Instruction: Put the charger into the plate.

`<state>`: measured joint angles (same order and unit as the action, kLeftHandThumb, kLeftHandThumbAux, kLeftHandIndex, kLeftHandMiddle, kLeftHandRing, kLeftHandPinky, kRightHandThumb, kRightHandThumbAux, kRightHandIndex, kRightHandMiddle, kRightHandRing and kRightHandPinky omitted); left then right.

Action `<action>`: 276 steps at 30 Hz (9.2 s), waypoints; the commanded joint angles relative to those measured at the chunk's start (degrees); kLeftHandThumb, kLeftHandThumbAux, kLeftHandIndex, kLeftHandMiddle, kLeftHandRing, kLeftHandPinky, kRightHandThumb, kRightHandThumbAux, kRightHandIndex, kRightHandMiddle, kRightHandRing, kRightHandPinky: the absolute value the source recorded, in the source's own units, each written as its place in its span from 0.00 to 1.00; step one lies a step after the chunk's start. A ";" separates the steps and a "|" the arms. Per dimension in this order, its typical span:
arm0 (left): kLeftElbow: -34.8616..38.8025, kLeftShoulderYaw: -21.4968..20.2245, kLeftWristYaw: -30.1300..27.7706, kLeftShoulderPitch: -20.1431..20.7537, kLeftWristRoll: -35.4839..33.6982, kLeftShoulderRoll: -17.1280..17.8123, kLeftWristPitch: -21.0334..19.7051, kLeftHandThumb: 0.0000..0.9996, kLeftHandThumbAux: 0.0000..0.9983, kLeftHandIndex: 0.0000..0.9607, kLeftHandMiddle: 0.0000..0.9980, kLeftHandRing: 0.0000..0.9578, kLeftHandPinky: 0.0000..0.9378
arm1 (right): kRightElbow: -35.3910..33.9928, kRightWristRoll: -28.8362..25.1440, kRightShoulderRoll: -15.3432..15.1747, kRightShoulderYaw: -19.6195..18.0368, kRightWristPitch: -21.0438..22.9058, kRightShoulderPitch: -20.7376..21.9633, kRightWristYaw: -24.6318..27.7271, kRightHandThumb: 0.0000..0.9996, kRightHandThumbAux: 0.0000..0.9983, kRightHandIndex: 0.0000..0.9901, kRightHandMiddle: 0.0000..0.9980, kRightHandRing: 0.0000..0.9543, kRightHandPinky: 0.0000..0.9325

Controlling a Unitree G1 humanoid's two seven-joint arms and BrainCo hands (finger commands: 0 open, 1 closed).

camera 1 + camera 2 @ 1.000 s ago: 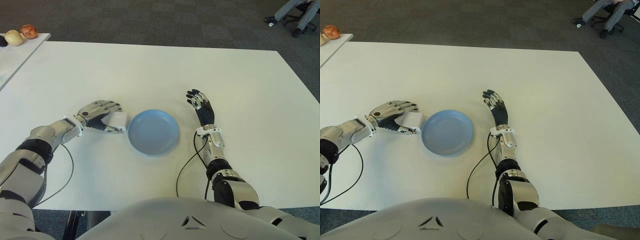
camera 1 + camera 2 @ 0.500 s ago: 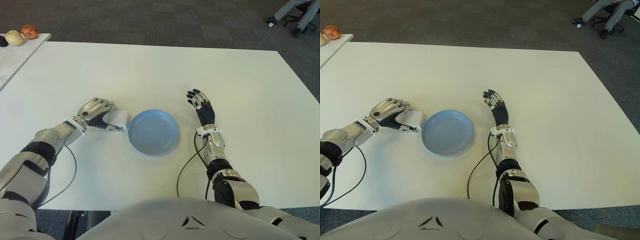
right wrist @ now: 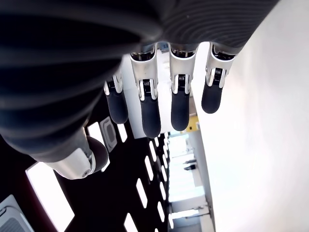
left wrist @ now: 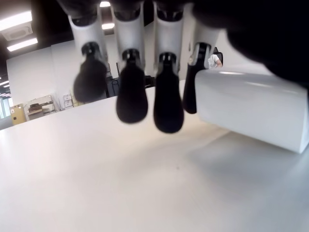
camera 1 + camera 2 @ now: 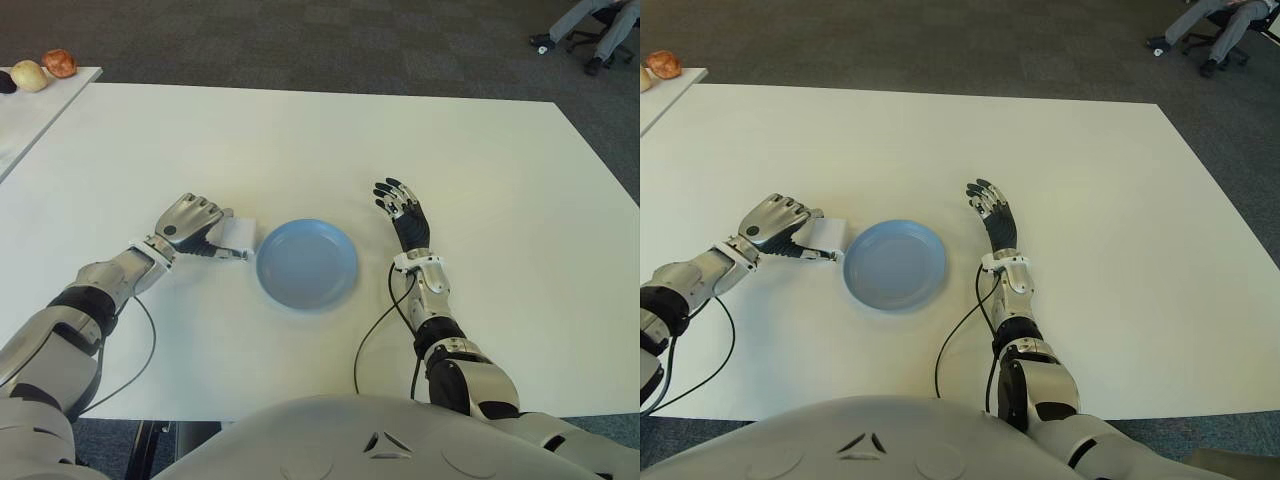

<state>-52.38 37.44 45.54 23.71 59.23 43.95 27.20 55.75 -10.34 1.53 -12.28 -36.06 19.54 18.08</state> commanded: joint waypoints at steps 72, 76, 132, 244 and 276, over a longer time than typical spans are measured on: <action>33.84 -18.88 -24.53 -3.75 -6.57 5.60 -8.52 0.75 0.70 0.46 0.87 0.90 0.91 | 5.24 0.08 1.00 0.21 3.23 -2.95 -1.48 0.00 0.59 0.21 0.28 0.23 0.19; 34.63 -19.45 -25.85 -3.97 -7.32 5.28 -8.38 0.75 0.70 0.46 0.87 0.90 0.91 | 5.22 0.04 1.00 0.19 3.22 -2.96 -1.45 0.00 0.59 0.21 0.28 0.23 0.20; 33.67 -9.87 -35.26 -3.14 -3.07 -5.22 -1.20 0.75 0.70 0.46 0.85 0.89 0.88 | 3.66 1.11 2.78 1.46 2.69 -3.54 -4.14 0.00 0.59 0.21 0.29 0.25 0.22; 52.45 -36.94 -54.99 -9.29 -41.14 -6.54 -7.29 0.11 0.41 0.00 0.00 0.00 0.00 | 4.45 1.62 2.32 2.06 1.57 -3.09 -4.19 0.00 0.60 0.20 0.28 0.24 0.22; 33.85 -44.41 -48.49 -21.95 -57.49 -27.95 0.49 0.00 0.58 0.00 0.00 0.00 0.00 | 3.26 1.33 2.32 1.94 1.61 -3.73 -3.66 0.00 0.62 0.19 0.24 0.20 0.19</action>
<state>-18.58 -7.60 -3.40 4.17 2.09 17.69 29.17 56.69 -8.68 3.33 -10.20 -37.67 20.00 14.60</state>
